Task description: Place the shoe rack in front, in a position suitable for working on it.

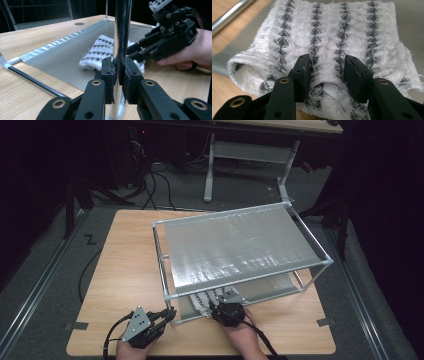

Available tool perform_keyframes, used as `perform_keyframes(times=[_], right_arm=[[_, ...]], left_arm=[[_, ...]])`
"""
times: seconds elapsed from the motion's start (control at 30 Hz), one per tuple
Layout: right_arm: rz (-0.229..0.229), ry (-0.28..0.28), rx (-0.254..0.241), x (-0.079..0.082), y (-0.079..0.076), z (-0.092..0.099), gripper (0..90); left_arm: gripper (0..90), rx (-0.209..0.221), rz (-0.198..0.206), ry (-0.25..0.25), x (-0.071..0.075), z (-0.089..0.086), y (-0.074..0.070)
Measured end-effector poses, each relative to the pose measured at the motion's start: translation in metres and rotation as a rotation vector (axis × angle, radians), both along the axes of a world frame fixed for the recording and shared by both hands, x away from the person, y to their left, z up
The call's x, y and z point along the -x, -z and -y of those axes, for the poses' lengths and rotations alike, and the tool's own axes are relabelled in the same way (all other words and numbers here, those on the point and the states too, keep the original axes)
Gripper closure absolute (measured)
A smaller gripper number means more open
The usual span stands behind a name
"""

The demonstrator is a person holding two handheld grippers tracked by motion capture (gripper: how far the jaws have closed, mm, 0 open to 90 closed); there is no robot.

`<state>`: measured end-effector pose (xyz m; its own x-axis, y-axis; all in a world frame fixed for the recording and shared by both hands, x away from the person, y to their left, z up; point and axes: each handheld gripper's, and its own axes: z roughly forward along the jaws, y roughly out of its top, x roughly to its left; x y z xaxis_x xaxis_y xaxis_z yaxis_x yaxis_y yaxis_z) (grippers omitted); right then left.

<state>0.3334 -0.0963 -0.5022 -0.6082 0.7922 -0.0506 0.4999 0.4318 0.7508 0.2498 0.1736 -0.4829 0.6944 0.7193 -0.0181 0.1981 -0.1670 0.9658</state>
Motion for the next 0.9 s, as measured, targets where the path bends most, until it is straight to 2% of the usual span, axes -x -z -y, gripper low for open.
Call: perform_keyframes(times=[0.07,0.27,0.3,0.37,0.4,0.43,0.47,0.5,0.53,0.57,0.6,0.7,0.73,0.77,0.8,0.83,0.9], right_arm=[[0.006,-0.022,0.007,0.001,0.0,-0.006,56.1],[-0.006,-0.065,-0.014,0.008,0.001,-0.028,56.1],[0.008,-0.084,-0.008,0.008,0.001,-0.031,56.1],[-0.007,-0.089,-0.01,0.012,0.0,-0.039,56.1],[-0.009,-0.099,-0.012,0.013,0.0,-0.042,56.1],[-0.011,-0.11,-0.019,0.015,0.0,-0.046,56.1],[-0.013,-0.113,-0.018,0.016,0.0,-0.048,56.1],[-0.005,-0.129,-0.019,0.016,0.0,-0.051,56.1],[-0.017,-0.134,-0.023,0.018,0.0,-0.055,56.1],[-0.008,-0.148,-0.022,0.018,0.0,-0.056,56.0],[-0.017,-0.153,-0.027,0.019,-0.001,-0.058,55.9],[0.005,-0.198,-0.043,0.023,0.0,-0.065,54.4],[0.01,-0.206,-0.046,0.024,0.001,-0.067,54.4],[0.011,-0.206,-0.047,0.025,0.001,-0.068,54.1],[0.008,-0.204,-0.049,0.024,0.001,-0.068,53.6],[-0.009,-0.195,-0.051,0.024,0.001,-0.067,53.1],[-0.002,-0.183,-0.042,0.021,0.001,-0.065,53.0]], left_arm=[[80.6,-0.001,0.0,0.001,0.0,0.0,0.0],[80.7,0.001,-0.004,0.002,0.0,0.0,0.0],[80.7,0.001,-0.003,0.001,0.0,0.0,0.0],[80.6,0.001,-0.001,0.001,0.0,0.0,0.0],[80.6,0.094,-0.028,-0.01,0.002,0.006,0.002],[80.7,0.004,-0.003,-0.001,0.0,0.0,0.0],[80.6,0.002,-0.002,0.0,0.0,0.0,0.0],[80.6,0.061,-0.015,-0.008,0.001,0.004,0.001],[80.6,0.086,-0.02,-0.011,0.002,0.006,0.002],[80.6,0.099,-0.022,-0.014,0.002,0.007,0.002],[80.6,0.092,-0.02,-0.013,0.002,0.006,0.002],[80.7,0.064,-0.016,-0.006,0.001,0.004,0.001],[80.6,0.08,-0.02,-0.008,0.001,0.005,0.002],[80.6,0.003,-0.001,0.001,0.0,0.0,0.0],[80.6,0.073,-0.016,-0.009,0.001,0.005,0.001],[80.6,0.003,-0.003,0.001,0.0,0.0,0.0],[80.6,0.0,-0.001,0.002,0.0,0.0,0.0]])
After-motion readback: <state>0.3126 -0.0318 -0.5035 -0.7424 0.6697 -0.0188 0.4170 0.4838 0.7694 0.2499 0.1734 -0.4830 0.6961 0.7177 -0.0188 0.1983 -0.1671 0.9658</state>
